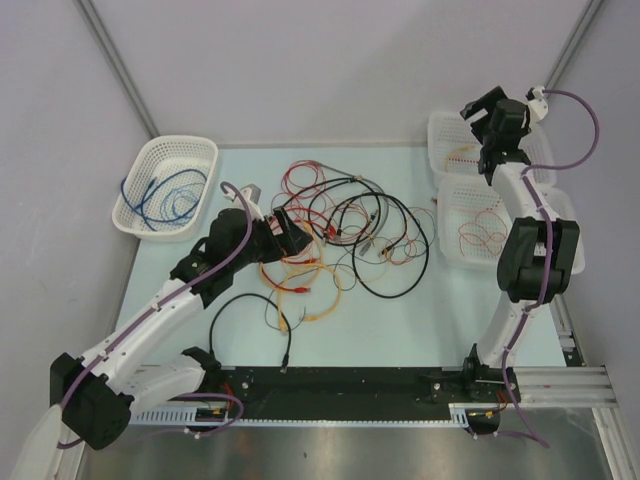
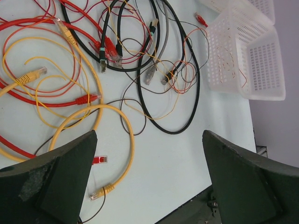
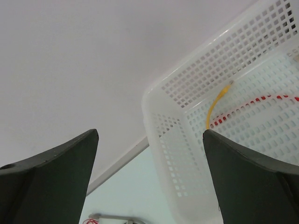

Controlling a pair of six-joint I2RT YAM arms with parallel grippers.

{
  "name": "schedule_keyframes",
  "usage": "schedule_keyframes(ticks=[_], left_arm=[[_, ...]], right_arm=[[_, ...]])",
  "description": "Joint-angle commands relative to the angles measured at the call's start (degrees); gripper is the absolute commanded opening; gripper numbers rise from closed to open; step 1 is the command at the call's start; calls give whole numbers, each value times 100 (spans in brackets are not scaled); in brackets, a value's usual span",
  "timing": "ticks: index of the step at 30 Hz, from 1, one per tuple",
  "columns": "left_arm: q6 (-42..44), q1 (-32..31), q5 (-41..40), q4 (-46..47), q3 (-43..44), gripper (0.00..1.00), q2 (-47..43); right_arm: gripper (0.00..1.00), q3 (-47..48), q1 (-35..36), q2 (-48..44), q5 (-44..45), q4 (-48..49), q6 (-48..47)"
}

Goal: Untangle the cables

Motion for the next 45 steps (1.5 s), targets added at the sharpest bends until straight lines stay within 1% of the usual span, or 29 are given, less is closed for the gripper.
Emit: schedule_keyframes(ticks=[1, 2, 4, 5, 7, 8, 10, 11, 12, 13, 14, 16, 17, 20, 21, 22, 23, 24, 25, 27, 29, 32, 36, 38, 41, 44, 45], left_arm=[[41, 20, 119, 195, -27, 100, -54], [41, 20, 154, 221, -44, 100, -80], [6, 20, 181, 283, -71, 100, -133], [6, 20, 181, 292, -97, 100, -133], [-12, 20, 190, 309, -123, 100, -124], [-21, 28, 190, 292, -141, 100, -107], [-56, 20, 207, 274, -194, 100, -11], [-82, 20, 251, 248, -229, 99, 25], [-100, 20, 329, 213, -247, 98, 60], [-109, 11, 374, 161, -255, 97, 147], [-126, 11, 426, 64, -273, 96, 174], [-126, -7, 480, -6, -360, 92, 201], [-118, -7, 471, -68, -387, 91, 192], [-109, -24, 375, -260, -475, 88, 157], [-100, -24, 270, -349, -467, 88, 140], [-100, -24, 217, -411, -449, 88, 113], [-100, -24, 155, -542, -440, 88, 96], [-83, -24, 120, -595, -431, 88, 69], [-56, -24, 50, -718, -414, 88, 69], [49, -33, -3, -859, -396, 87, 148], [93, -24, -91, -1087, -396, 87, 288], [-29, -24, -127, -1123, -536, 85, 272], [-319, -24, -232, -1000, -791, 84, -272], [-346, -24, -311, -1096, -792, 84, -440], [-337, -15, -311, -1184, -818, 84, -686], [-381, -16, -311, -1229, -906, 84, -836], [-390, -24, -311, -1246, -932, 85, -862]], right_arm=[[100, -390, 111, -686, 257, 60, -98], [100, -558, 189, -1036, 231, 96, -98], [100, -970, 347, -1433, 91, -53, -343], [100, -1086, 653, -1809, 3, -149, -466], [100, -1489, 1031, -2145, -139, -448, -818], [100, -1700, 1451, -2486, -173, -449, -950], [100, -2044, 1972, -2752, -130, -457, -1275], [100, -2246, 2470, -2831, -8, -466, -1363], [100, -2282, 2710, -2902, 98, -919, -1434], [100, -2318, 2921, -2911, 255, -1124, -1417], [100, -2387, 3376, -2911, 527, -1456, -1364], [100, -2528, 3791, -2938, 722, -1661, -1259], [100, -2764, 4081, -2964, 827, -1757, -1163], [99, -3256, 4346, -3140, 146, -1723, -933], [99, -3354, 4652, -3131, 64, -1715, -968], [99, -3442, 4837, -3096, 46, -1723, -1064], [99, -3504, 5083, -3044, 229, -1784, -1257], [99, -3609, 5460, -2982, 378, -1837, -1293], [99, -3653, 5629, -2851, 554, -1890, -1276], [98, -3898, 5901, -2789, 512, -1812, -1180], [96, -4066, 5973, -2683, 267, -1478, -1144], [93, -4102, 6008, -2341, 195, -1223, -1162], [91, -4085, 5912, -1779, 248, -713, -1407], [89, -4023, 5746, -1402, 283, -546, -1504], [88, -3866, 5622, -1093, 433, -247, -1759], [84, -3707, 5525, -785, 301, -115, -1795], [80, -3646, 5464, -610, 283, -106, -1786]])
